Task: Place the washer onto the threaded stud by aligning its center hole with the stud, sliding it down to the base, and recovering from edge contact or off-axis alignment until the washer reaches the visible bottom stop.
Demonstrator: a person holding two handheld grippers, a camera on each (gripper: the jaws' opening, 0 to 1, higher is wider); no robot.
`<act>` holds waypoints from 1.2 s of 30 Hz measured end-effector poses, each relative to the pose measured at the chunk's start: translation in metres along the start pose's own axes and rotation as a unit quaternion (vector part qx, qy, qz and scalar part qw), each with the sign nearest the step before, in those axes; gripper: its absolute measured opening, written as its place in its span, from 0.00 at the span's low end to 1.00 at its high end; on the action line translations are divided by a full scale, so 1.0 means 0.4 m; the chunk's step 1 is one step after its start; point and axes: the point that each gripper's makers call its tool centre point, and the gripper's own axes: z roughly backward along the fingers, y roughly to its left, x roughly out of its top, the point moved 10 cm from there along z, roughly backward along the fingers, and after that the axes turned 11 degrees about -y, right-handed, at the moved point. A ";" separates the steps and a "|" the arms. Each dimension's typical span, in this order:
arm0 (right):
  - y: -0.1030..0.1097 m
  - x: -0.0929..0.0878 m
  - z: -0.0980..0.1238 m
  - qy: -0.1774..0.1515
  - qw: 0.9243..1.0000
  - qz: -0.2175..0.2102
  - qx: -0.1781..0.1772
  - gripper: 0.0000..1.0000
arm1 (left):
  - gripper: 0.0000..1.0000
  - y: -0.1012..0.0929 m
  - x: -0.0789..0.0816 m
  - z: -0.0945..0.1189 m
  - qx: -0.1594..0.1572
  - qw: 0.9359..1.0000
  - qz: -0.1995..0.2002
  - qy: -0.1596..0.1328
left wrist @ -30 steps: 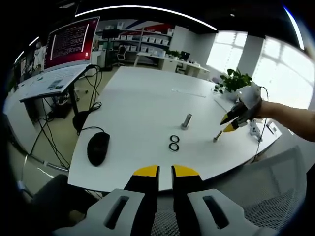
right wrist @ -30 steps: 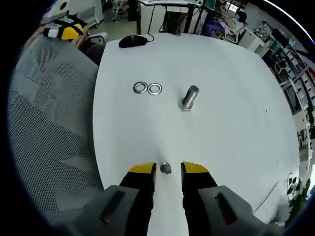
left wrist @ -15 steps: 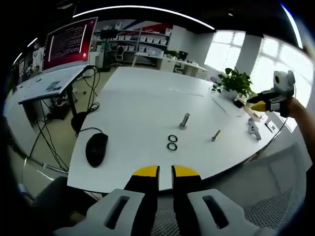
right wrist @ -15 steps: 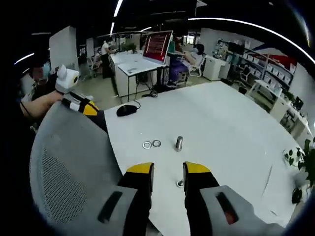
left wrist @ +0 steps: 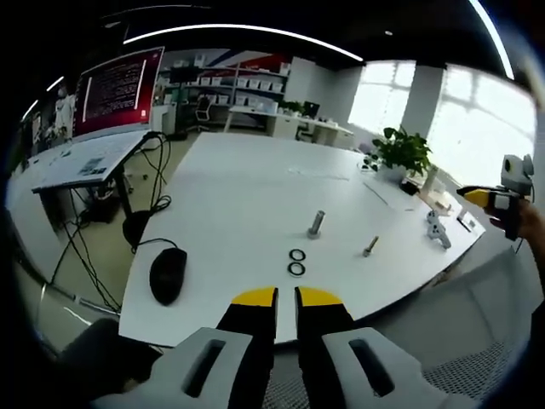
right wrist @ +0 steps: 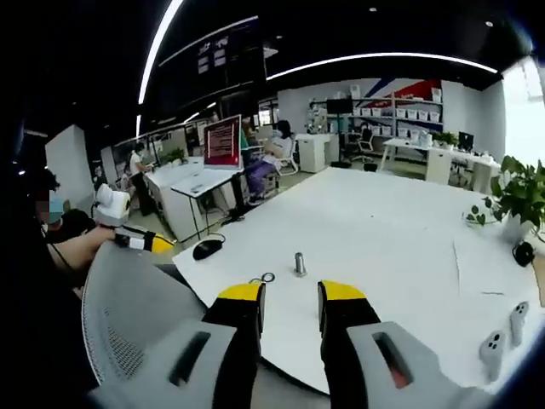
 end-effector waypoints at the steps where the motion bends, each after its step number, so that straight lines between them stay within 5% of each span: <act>1: 0.006 -0.006 0.002 -0.017 1.000 -0.006 -0.010 0.27 | 0.06 -0.002 0.003 0.000 -0.005 1.000 -0.002 -0.008; 5: 0.022 -0.027 0.004 -0.022 0.999 -0.011 -0.026 0.26 | 0.06 -0.002 0.004 -0.002 -0.009 1.000 -0.003 -0.011; 9: 0.034 -0.038 0.005 0.011 0.998 0.046 -0.031 0.26 | 0.04 -0.002 0.007 -0.002 -0.010 1.000 -0.010 -0.016; 14: 0.019 -0.066 0.025 0.014 0.999 0.020 -0.041 0.26 | 0.04 -0.002 0.006 -0.003 -0.010 1.000 -0.011 -0.012; 17: 0.025 -0.074 0.030 -0.014 0.997 -0.045 -0.061 0.25 | 0.04 0.001 0.006 -0.002 -0.006 1.000 -0.008 -0.013; 20: 0.027 -0.089 0.034 0.004 0.997 -0.024 -0.070 0.25 | 0.04 0.001 0.003 -0.003 -0.007 1.000 -0.007 -0.004; 30: 0.063 -0.166 0.031 0.017 0.992 -0.078 -0.099 0.24 | 0.03 0.003 0.007 -0.010 -0.016 1.000 -0.006 -0.013; 31: 0.066 -0.162 0.032 0.035 0.992 -0.071 -0.099 0.24 | 0.02 0.003 0.007 -0.010 -0.016 1.000 -0.009 -0.014; 33: 0.053 -0.147 0.035 0.012 0.992 -0.021 -0.122 0.24 | 0.00 0.007 0.014 -0.006 -0.005 0.999 -0.008 -0.033; 36: 0.044 -0.157 0.030 0.028 0.990 -0.038 -0.130 0.24 | 0.00 0.004 0.018 -0.008 -0.009 0.999 -0.007 -0.043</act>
